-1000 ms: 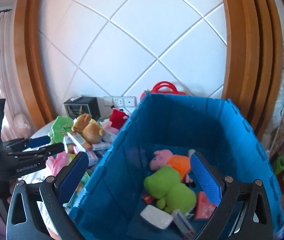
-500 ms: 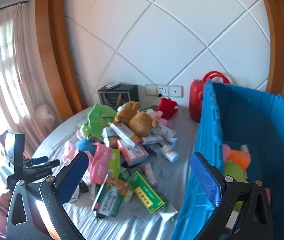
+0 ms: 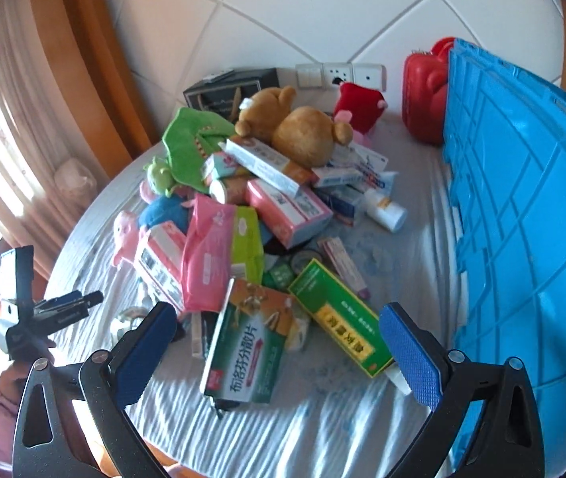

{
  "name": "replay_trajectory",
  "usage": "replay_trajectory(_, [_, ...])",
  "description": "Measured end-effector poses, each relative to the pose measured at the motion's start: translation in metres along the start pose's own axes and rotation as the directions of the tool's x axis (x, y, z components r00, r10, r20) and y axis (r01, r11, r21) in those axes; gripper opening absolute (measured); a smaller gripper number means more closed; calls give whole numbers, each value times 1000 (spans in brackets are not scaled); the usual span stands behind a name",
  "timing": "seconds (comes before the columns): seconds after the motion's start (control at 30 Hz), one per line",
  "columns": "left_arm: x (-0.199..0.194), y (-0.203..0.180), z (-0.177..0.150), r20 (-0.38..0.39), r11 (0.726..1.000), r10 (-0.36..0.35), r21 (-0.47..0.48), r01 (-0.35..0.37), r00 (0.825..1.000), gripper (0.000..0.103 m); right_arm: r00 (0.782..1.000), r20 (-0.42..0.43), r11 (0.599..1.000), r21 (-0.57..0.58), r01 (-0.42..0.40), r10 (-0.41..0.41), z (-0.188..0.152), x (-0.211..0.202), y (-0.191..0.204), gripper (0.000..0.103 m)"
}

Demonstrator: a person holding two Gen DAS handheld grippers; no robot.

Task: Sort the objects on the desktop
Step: 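Grasp the clear tape roll with left tool while right tool reaches the pile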

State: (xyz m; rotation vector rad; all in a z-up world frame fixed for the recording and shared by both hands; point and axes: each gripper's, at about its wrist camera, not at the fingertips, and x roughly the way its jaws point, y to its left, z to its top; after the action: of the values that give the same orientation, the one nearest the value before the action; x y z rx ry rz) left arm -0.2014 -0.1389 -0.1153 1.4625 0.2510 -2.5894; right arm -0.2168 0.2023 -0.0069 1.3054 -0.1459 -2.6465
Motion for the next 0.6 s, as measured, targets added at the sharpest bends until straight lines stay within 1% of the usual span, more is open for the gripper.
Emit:
replay_trajectory(0.2, [-1, -23, -28, -22, 991, -103, 81, 104, 994, 53, 995, -98, 997, 65, 36, -29, -29, 31, -9, 103])
replay_trajectory(0.3, [7, -32, -32, -39, 989, -90, 115, 94, 995, 53, 991, -134, 996, 85, 42, -30, -40, 40, -12, 103])
replay_trajectory(0.4, [12, -40, -33, -57, 986, -93, 135, 100, 994, 53, 987, -157, 995, 92, 45, -30, -46, 45, -14, 103])
replay_trajectory(0.5, [22, -46, -33, -74, 979, -116, 159, 127, 990, 54, 984, -176, 995, 93, 46, -29, -51, 48, -16, 103])
replay_trajectory(0.53, [27, -48, -32, -85, 979, -108, 165, 121, 991, 54, 983, -182, 994, 95, 46, -28, -52, 50, -16, 103])
replay_trajectory(0.57, [34, -50, -32, -101, 980, -78, 173, 95, 992, 54, 982, -187, 994, 96, 44, -26, -54, 52, -16, 103])
replay_trajectory(0.6, [38, -50, -32, -106, 979, -76, 178, 95, 991, 54, 981, -192, 995, 95, 43, -24, -54, 53, -15, 103])
